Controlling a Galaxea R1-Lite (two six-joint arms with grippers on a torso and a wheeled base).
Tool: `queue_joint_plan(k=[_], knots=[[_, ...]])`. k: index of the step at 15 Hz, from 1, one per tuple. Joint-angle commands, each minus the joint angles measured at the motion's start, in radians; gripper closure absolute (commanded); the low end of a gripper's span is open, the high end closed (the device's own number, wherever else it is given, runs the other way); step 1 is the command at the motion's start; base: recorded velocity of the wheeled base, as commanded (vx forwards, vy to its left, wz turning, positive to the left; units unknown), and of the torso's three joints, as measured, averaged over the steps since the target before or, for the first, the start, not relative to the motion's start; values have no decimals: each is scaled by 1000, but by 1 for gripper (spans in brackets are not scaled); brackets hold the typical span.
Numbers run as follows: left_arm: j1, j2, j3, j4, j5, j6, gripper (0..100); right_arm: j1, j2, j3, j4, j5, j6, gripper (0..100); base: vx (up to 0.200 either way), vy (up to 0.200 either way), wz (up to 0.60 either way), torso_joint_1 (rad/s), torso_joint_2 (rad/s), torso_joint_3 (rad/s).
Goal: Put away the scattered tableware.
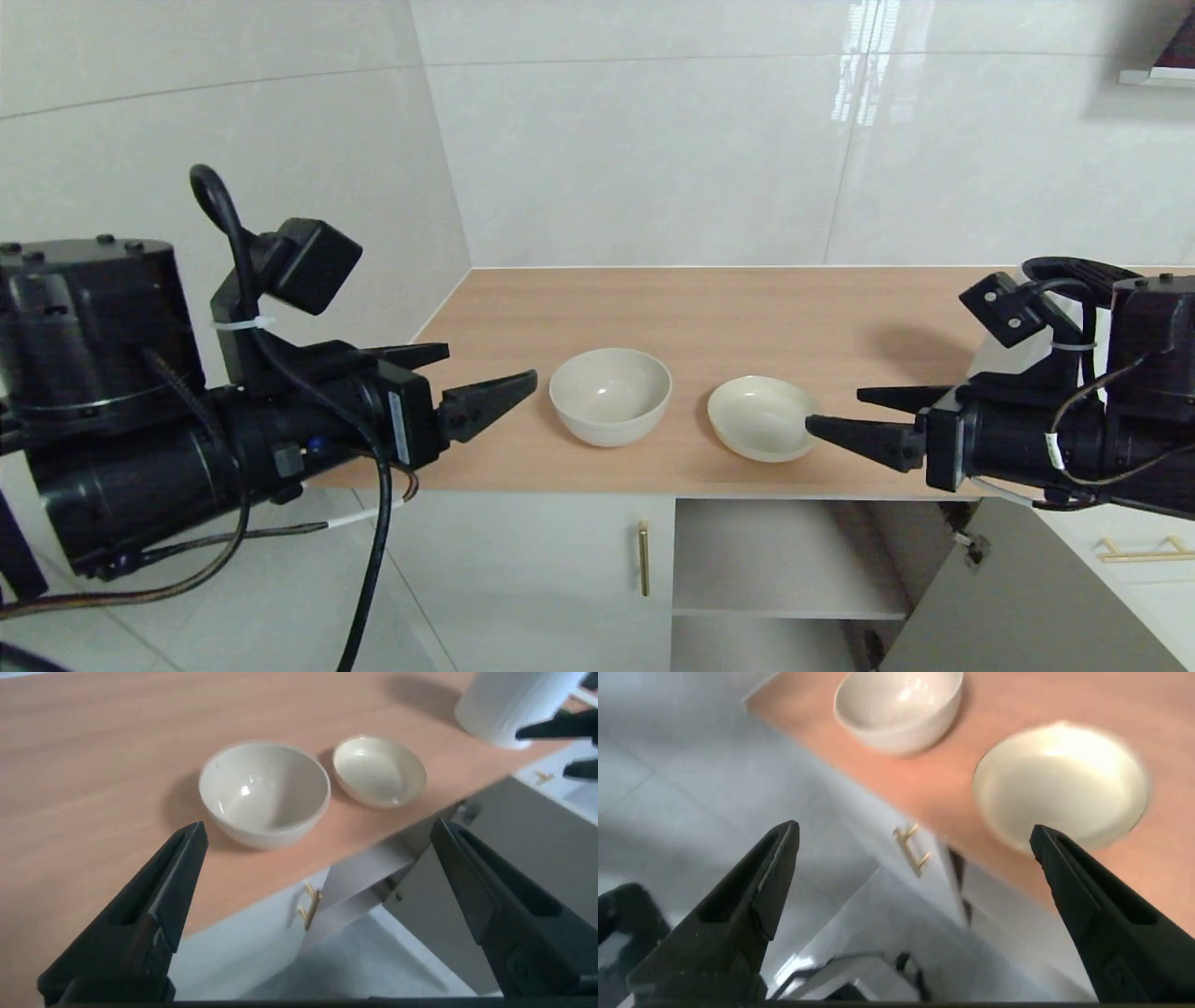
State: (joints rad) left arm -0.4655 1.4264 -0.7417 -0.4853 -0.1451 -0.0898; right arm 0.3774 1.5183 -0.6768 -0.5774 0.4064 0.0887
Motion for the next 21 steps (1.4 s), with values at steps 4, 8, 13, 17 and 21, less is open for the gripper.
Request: queue_joint_plan(k=[4, 8, 13, 17, 21], knots=[[16, 186, -390, 378, 208, -74, 0, -35, 99, -221, 208, -83, 5, 0, 0, 0, 0, 0, 0, 0], [18, 278, -418, 447, 245, -189, 0, -35, 109, -282, 389, -244, 11, 0, 0, 0, 0, 0, 0, 0], [13, 413, -516, 544, 256, -300, 0, -15, 129, -218, 349, -259, -61, 0, 0, 0, 0, 0, 0, 0], [8, 497, -558, 542, 283, -318, 0, -15, 131, -221, 347, -259, -57, 0, 0, 0, 0, 0, 0, 0], [15, 611, -668, 539, 295, -377, 0, -15, 126, -227, 335, -261, -53, 0, 0, 0, 0, 0, 0, 0]])
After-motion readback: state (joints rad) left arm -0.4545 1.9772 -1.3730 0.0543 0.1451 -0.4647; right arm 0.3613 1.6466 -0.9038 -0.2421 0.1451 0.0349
